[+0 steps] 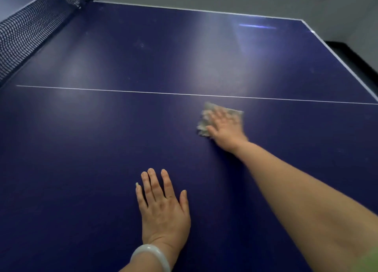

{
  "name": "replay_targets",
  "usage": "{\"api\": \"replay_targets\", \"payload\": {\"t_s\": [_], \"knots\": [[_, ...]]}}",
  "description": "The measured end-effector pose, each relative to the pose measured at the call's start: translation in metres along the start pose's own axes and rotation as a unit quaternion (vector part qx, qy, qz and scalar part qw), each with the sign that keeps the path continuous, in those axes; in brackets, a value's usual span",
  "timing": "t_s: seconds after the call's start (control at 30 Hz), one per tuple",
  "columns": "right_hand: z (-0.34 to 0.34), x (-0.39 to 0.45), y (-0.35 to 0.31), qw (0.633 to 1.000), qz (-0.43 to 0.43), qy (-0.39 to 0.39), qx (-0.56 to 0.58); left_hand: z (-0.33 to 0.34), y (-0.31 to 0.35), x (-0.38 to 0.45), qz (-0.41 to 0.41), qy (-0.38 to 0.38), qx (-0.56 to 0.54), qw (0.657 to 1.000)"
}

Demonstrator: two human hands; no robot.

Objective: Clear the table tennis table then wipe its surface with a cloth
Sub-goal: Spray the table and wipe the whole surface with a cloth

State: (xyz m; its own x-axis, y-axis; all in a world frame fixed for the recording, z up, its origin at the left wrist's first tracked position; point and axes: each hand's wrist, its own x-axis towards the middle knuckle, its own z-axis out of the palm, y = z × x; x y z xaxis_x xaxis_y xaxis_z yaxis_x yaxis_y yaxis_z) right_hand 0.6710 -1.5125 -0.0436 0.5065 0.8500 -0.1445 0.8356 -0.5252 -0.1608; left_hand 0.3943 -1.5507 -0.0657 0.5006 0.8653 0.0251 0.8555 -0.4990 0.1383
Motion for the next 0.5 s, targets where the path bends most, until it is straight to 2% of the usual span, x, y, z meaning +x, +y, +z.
{"api": "replay_targets", "payload": {"t_s": [0.07, 0.13, 0.2, 0.23, 0.3, 0.4, 0.47, 0.5], "knots": [[-0.008, -0.027, 0.073, 0.983, 0.177, 0.046, 0.02, -0.001, 0.0, 0.001, -0.001, -0.003, -0.007, 1.0], [-0.015, -0.071, 0.126, 0.935, 0.345, 0.064, 0.058, -0.001, 0.0, 0.001, -0.008, -0.005, -0.01, 1.0], [-0.014, -0.112, 0.137, 0.897, 0.431, 0.066, 0.078, -0.004, 0.002, 0.001, -0.011, -0.017, -0.007, 1.0], [-0.006, -0.125, 0.128, 0.894, 0.434, 0.075, 0.079, -0.005, 0.002, 0.001, -0.011, -0.027, -0.004, 1.0], [0.011, -0.143, 0.089, 0.927, 0.358, 0.094, 0.063, -0.007, 0.003, 0.002, -0.017, -0.041, 0.006, 0.999], [0.035, -0.176, 0.01, 0.989, 0.115, 0.09, -0.001, -0.01, 0.004, 0.0, -0.02, -0.056, 0.03, 0.998], [0.042, -0.2, -0.011, 0.999, -0.019, 0.032, -0.037, -0.012, 0.005, 0.0, -0.02, -0.067, 0.025, 0.997], [0.039, -0.206, -0.003, 0.998, -0.037, 0.021, -0.035, -0.013, 0.005, 0.0, -0.024, -0.071, 0.019, 0.997]]}}
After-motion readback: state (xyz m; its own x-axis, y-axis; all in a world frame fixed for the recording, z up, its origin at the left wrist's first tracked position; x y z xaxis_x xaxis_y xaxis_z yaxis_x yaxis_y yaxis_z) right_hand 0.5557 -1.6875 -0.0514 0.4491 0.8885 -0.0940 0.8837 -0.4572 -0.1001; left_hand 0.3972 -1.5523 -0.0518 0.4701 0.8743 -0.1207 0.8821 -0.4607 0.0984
